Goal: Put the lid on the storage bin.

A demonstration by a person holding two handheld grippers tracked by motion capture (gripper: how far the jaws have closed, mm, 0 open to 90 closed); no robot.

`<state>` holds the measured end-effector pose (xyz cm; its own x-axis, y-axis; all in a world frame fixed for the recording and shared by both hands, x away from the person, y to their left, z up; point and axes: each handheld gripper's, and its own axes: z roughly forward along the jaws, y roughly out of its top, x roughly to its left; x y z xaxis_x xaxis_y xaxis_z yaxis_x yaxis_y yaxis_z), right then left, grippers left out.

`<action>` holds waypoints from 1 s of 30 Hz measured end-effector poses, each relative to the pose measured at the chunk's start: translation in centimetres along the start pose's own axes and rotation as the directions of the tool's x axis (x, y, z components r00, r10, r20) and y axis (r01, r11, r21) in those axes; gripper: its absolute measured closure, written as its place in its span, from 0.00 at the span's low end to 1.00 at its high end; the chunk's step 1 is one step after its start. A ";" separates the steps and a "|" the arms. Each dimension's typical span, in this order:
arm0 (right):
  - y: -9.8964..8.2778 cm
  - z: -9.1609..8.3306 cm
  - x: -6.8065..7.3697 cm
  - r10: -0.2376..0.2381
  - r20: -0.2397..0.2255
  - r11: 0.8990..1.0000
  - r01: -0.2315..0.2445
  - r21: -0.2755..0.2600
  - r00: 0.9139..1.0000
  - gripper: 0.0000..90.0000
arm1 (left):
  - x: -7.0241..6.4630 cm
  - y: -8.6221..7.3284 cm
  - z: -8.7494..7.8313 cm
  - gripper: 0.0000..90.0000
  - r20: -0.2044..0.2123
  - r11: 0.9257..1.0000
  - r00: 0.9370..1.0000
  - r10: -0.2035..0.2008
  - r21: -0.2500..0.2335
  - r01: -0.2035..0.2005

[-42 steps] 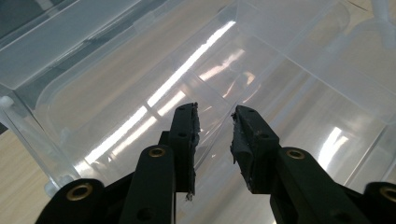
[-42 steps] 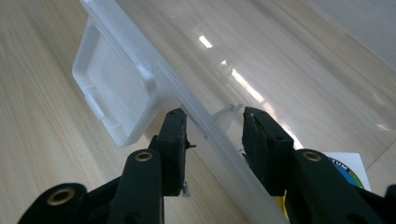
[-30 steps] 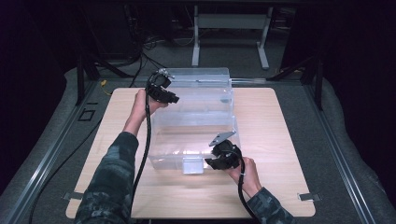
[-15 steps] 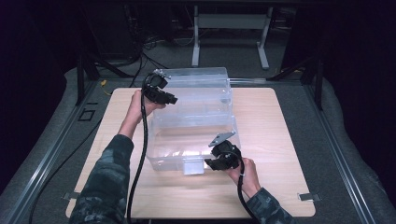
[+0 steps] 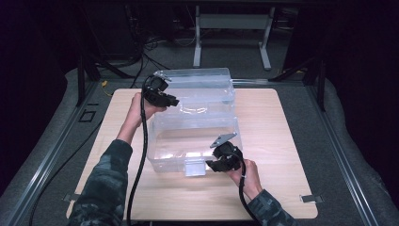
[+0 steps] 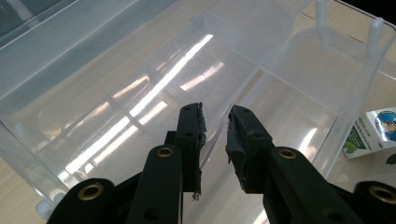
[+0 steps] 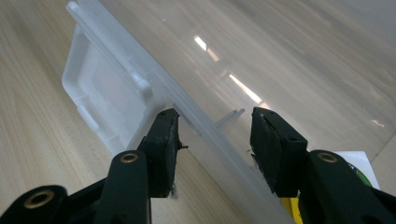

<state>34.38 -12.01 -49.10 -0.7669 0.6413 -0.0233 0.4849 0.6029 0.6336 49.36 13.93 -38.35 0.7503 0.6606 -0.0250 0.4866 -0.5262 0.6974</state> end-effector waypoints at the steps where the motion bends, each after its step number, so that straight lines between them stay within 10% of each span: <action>1: 0.0 0.0 0.0 -0.001 -0.001 1.000 0.001 0.000 1.000 0.58 | 0.0 0.0 -0.1 0.82 0.000 1.000 1.000 0.000 -0.004 0.000; 30: 0.0 0.1 0.0 0.002 -0.003 1.000 -0.002 0.005 1.000 0.57 | -1.6 -1.1 -1.8 0.83 0.013 0.998 1.000 0.024 -0.050 -0.024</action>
<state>34.45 -12.00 -49.14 -0.7675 0.6408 -0.0198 0.4883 0.6042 0.6297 46.85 14.44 -37.78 0.7679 0.6403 -0.0175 0.4457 -0.5146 0.7325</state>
